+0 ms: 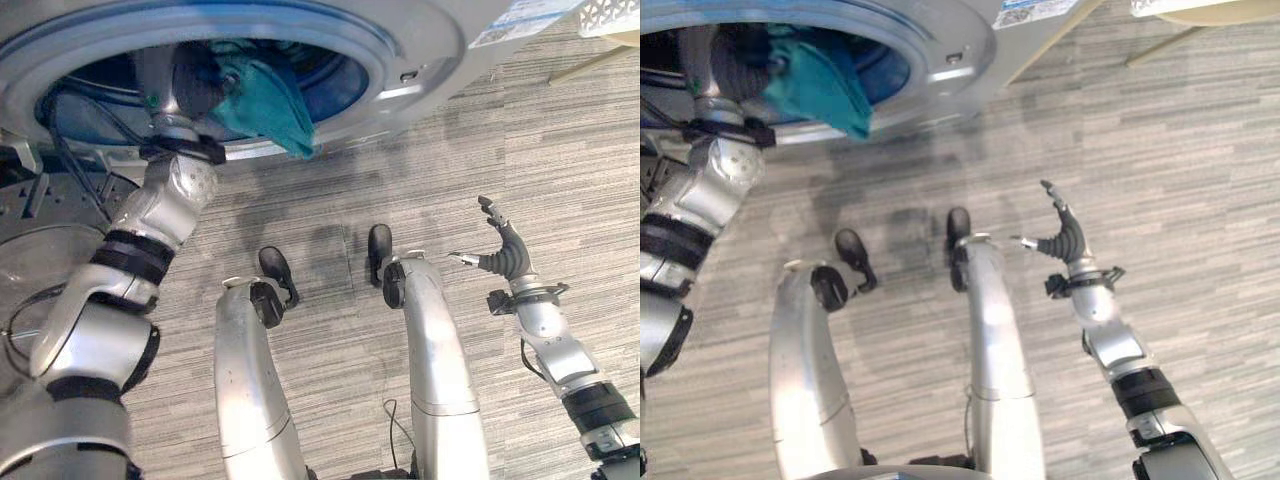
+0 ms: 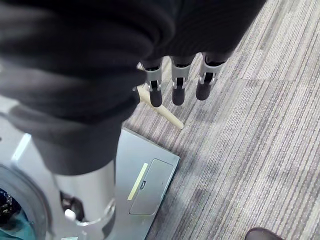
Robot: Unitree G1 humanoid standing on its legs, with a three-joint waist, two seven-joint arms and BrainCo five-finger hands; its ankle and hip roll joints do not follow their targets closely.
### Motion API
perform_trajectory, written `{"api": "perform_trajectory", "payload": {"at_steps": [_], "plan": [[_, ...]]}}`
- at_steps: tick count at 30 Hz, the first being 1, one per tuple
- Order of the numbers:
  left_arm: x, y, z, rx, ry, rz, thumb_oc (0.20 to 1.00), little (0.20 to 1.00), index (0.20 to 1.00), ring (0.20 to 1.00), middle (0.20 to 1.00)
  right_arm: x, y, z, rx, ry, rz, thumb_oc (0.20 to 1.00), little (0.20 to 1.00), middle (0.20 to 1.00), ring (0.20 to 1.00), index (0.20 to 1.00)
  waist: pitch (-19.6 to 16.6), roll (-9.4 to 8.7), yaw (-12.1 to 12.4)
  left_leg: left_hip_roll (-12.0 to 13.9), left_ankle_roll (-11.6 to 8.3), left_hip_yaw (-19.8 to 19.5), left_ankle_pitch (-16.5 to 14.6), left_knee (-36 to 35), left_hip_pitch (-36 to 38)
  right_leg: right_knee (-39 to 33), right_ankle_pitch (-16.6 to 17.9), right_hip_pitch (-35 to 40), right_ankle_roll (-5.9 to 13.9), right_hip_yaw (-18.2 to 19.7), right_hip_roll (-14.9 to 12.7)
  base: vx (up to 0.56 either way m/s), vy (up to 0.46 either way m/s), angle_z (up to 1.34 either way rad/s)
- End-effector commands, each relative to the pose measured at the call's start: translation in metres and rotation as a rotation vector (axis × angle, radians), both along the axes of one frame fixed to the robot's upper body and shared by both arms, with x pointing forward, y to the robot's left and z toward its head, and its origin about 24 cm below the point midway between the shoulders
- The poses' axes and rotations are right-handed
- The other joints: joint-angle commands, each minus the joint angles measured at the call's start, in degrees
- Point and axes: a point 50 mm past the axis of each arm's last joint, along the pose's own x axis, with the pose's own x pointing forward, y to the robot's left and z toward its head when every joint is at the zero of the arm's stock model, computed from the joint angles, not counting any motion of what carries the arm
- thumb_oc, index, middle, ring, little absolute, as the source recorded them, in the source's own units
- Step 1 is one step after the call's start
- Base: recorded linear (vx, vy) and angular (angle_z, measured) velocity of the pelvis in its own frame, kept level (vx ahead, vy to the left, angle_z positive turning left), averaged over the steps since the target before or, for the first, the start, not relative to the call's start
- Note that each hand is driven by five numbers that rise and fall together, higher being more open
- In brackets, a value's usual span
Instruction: Grab the laundry basket,head to the washer,open it,put in the laundry and shut it.
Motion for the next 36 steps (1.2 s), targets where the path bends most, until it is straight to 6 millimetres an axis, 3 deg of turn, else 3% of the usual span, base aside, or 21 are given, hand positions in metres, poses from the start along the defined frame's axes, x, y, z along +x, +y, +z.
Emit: {"api": "perform_trajectory", "payload": {"at_steps": [1,5,9,10,11,12,14,18,19,22,30,32,33,35,36], "plan": [[-0.012,0.014,0.036,-0.115,-0.202,0.05,0.2,0.2,0.2,0.2,0.2,-0.012,0.007,0.0,0.028,-0.051,0.043,1.0,1.0,1.0,1.0,1.0,-2.99,0.28,0.09,-0.88,0.75,-4.23,-2.99,2.16,-1.13,-5.41,1.96,3.31,1.5,-0.2,-0.1,0.0,0.0,0.0],[-0.019,0.028,0.053,-0.035,-0.229,0.127,0.2,0.2,0.2,0.2,0.2,-0.015,0.005,0.009,0.004,-0.079,0.072,1.0,1.0,1.0,1.0,1.0,-3.33,0.29,0.04,-0.61,0.75,-4.25,-3.33,2.96,-1.13,-4.85,1.86,3.14,1.64,-0.06,0.07,0.03,0.018,-0.01],[-0.017,0.038,0.062,-0.081,-0.217,0.179,0.2,0.2,0.2,0.2,0.2,-0.013,0.005,0.014,0.0,-0.09,0.083,1.0,1.0,1.0,1.0,1.0,-3.89,0.39,-0.28,-0.29,0.88,-4.12,-3.44,2.44,-1.14,-5.53,2.04,3.13,1.83,0.05,0.0,0.02,0.032,-0.05],[-0.016,0.039,0.064,-0.127,-0.216,0.181,0.373,0.373,0.373,0.373,0.373,-0.013,0.006,0.014,0.004,-0.09,0.086,1.0,1.0,1.0,1.0,1.0,-4.02,0.38,-0.44,-0.3,0.88,-4.09,-3.39,2.09,-1.14,-5.9,2.13,3.14,1.89,0.12,-0.05,0.0,0.011,-0.04],[-0.015,0.041,0.065,-0.189,-0.217,0.174,0.617,0.617,0.617,0.617,0.617,-0.013,0.007,0.014,0.006,-0.088,0.089,1.0,1.0,1.0,1.0,1.0,-4.09,0.3,-0.6,-0.3,0.88,-4.02,-3.35,1.91,-1.14,-6.14,2.12,3.21,1.92,0.2,-0.07,0.0,0.006,-0.04],[-0.012,0.04,0.065,-0.248,-0.211,0.146,1.0,1.0,1.0,1.0,1.0,-0.013,0.007,0.014,0.006,-0.082,0.093,1.0,1.0,1.0,1.0,1.0,-4.2,0.27,-0.75,-0.35,0.85,-4.03,-3.24,1.68,-1.14,-6.35,2.14,3.28,1.92,0.19,-0.1,0.0,0.0,0.0],[-0.01,0.036,0.07,-0.351,-0.212,0.084,1.0,1.0,1.0,1.0,1.0,-0.013,0.007,0.014,0.007,-0.075,0.089,1.0,1.0,1.0,1.0,1.0,-4.45,0.41,-0.91,-0.54,0.85,-3.94,-3.08,1.31,-1.14,-6.69,2.15,3.36,1.95,0.1,-0.08,0.0,0.0,0.0],[-0.01,0.03,0.073,-0.339,-0.192,0.018,1.0,1.0,1.0,1.0,1.0,-0.013,0.007,0.017,-0.003,-0.083,0.09,1.0,1.0,1.0,1.0,1.0,-4.71,0.64,-0.7,-0.93,0.77,-3.98,-2.74,0.91,-1.14,-6.84,2.18,3.47,1.98,-0.02,0.02,0.0,0.0,0.0],[-0.005,0.022,0.062,-0.332,-0.132,-0.04,1.0,1.0,1.0,1.0,1.0,-0.012,0.007,0.019,-0.019,-0.087,0.088,1.0,1.0,1.0,1.0,1.0,-5.16,0.85,-0.41,-1.09,0.69,-3.85,-2.55,0.66,-1.14,-7.03,2.34,3.38,1.95,-0.07,0.24,0.0,0.0,0.0],[-0.002,0.017,0.053,-0.276,-0.088,-0.06,1.0,1.0,1.0,1.0,1.0,-0.012,0.007,0.019,-0.024,-0.089,0.086,1.0,1.0,1.0,1.0,1.0,-5.62,1.04,-0.24,-1.22,0.64,-3.85,-2.36,0.21,-1.13,-7.37,2.51,3.33,1.96,-0.1,0.25,0.0,0.0,0.0],[-0.016,0.004,0.03,0.134,-0.01,-0.089,1.0,1.0,1.0,1.0,1.0,-0.016,-0.001,0.017,-0.031,-0.105,0.056,1.0,1.0,1.0,1.0,1.0,-6.36,1.39,0.81,-1.54,0.48,-3.95,-2.14,-0.37,-1.13,-7.88,2.81,3.17,1.96,-0.22,0.56,0.0,-0.003,0.02],[-0.024,0.005,0.025,0.213,-0.008,-0.104,1.0,1.0,1.0,1.0,1.0,-0.019,-0.006,0.016,-0.024,-0.103,0.044,1.0,1.0,1.0,1.0,1.0,-6.35,1.57,1.24,-1.62,0.48,-3.97,-2.11,-0.41,-1.13,-7.9,2.85,3.08,1.97,-0.3,0.56,0.0,0.0,0.0],[-0.034,0.016,0.015,0.362,0.03,-0.052,1.0,1.0,1.0,1.0,1.0,-0.022,-0.011,0.012,-0.026,-0.093,0.036,1.0,1.0,1.0,1.0,1.0,-6.2,1.81,1.7,-1.58,0.43,-3.89,-2.1,-0.39,-1.13,-7.91,3.08,3.07,2.0,-0.34,0.54,0.0,0.0,0.0],[-0.034,0.017,0.014,0.363,0.031,-0.05,1.0,1.0,1.0,1.0,1.0,-0.022,-0.011,0.012,-0.026,-0.092,0.038,1.0,1.0,1.0,1.0,1.0,-6.25,1.78,1.63,-1.56,0.43,-3.88,-2.1,-0.39,-1.13,-7.92,3.1,3.07,2.0,-0.34,0.57,0.0,0.0,0.0],[-0.036,0.024,0.01,0.476,0.069,0.017,1.0,1.0,1.0,1.0,1.0,-0.022,-0.012,0.011,-0.033,-0.085,0.039,1.0,1.0,1.0,1.0,1.0,-6.1,1.92,1.78,-1.53,0.44,-4.01,-2.06,-0.29,-1.13,-7.86,3.14,3.14,2.08,-0.31,0.51,0.0,0.0,0.0]]}}
